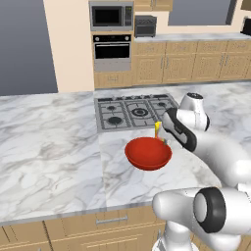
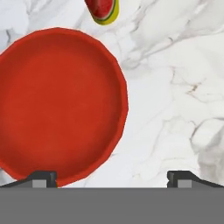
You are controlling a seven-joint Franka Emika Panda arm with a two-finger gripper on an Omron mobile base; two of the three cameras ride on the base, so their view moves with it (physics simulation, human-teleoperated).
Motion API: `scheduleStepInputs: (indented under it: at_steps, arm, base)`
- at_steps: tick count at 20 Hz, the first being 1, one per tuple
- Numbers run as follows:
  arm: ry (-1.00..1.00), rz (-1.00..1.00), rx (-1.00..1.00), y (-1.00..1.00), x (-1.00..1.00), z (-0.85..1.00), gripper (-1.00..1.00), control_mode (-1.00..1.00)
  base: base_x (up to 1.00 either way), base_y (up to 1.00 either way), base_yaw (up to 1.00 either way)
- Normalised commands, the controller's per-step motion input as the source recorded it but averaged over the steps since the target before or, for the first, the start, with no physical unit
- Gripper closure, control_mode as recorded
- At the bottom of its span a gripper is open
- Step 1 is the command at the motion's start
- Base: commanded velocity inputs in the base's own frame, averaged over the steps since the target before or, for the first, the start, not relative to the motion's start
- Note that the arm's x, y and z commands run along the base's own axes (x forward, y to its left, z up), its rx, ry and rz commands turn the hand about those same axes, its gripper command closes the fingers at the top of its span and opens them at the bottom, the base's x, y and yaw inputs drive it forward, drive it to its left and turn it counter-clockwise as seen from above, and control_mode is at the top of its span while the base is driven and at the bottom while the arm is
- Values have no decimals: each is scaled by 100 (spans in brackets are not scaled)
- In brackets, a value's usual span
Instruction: Pick the cup and bowl from the counter and place them on the counter next to the sink.
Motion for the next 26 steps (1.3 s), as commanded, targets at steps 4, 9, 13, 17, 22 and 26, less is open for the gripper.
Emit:
scheduleStepInputs:
  at_steps: [4, 9, 13, 17, 22, 26]
  arm:
    - [13, 22, 0, -9, 30, -26, -100, -100]
    - [3, 26, 1, 0, 24, -14, -100, -100]
    - [0, 23, 0, -2, 13, -3, -100, -100]
    - [0, 4, 0, -14, 3, -11, -100, -100]
    - [0, 0, 0, -6, 0, -9, -100, -100]
    - [0, -1, 0, 0, 0, -29, -100, -100]
  base:
    - [0, 0, 0]
    - [0, 0, 0]
    - [0, 0, 0]
    - [0, 0, 0]
    - [0, 0, 0]
    - [0, 0, 0]
